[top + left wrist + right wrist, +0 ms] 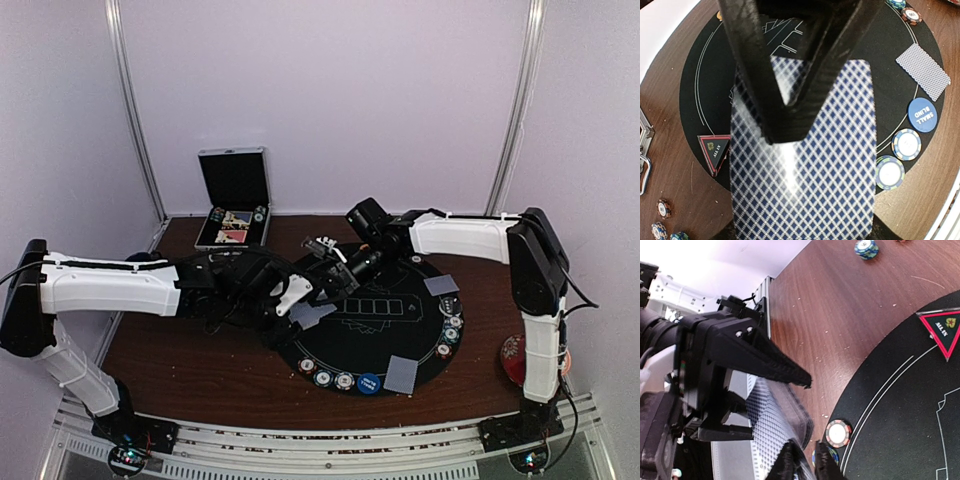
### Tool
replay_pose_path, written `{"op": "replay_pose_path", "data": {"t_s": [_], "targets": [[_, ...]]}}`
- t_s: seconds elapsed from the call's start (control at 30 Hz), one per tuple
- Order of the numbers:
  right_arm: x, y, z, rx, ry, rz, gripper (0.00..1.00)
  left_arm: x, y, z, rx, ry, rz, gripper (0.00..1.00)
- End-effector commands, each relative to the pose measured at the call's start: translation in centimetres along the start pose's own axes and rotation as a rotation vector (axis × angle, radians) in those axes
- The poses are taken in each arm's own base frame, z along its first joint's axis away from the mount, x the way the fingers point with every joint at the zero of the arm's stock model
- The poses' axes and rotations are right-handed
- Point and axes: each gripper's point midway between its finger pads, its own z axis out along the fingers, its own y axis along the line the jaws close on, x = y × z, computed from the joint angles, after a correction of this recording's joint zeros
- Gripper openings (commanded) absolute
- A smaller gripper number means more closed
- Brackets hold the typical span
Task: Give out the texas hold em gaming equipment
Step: Pick up the poker card from the face-down deck piles, then distribute the poker card in the big blind area.
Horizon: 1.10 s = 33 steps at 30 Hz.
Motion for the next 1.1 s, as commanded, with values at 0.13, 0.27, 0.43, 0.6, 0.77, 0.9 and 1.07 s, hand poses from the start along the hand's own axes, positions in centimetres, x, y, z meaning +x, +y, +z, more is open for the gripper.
{"op": "replay_pose_path", "data": {"t_s": [0.13, 0.27, 0.43, 0.6, 0.77, 0.9, 1.07], "targets": [[0.5, 2.3, -1.6, -0.048, 0.044, -0.049, 0.00, -2.4, -0.2, -0.6, 0.002, -0.094, 0.005, 0.63], [0.6, 2.7, -1.7, -0.057, 0.062, -0.056, 0.00, -2.3, -0.1, -0.5, -0.002, -0.092, 0.005, 0.63], [-0.2, 2.5, -3.0, -0.020, 0.035, -0.068, 0.00, -2.4, 0.1, -0.6, -0.012, -0.092, 0.004, 0.63], [-2.8, 0.9, -6.3, 0.043, -0.121, -0.026, 0.00, -2.2, 0.2, -0.5, -0.021, -0.086, 0.002, 0.63], [-4.9, -2.6, -10.3, 0.125, -0.286, 0.067, 0.00, -2.3, 0.3, -0.5, -0.025, -0.088, 0.001, 0.63], [-6.6, -7.5, -13.5, 0.266, -0.430, 0.154, 0.00, -2.2, 0.3, -0.2, -0.026, -0.082, 0.001, 0.63], [-8.6, -13.7, -16.0, 0.440, -0.576, 0.246, 0.00, -2.2, 0.3, -0.3, -0.026, -0.083, 0.003, 0.63]]}}
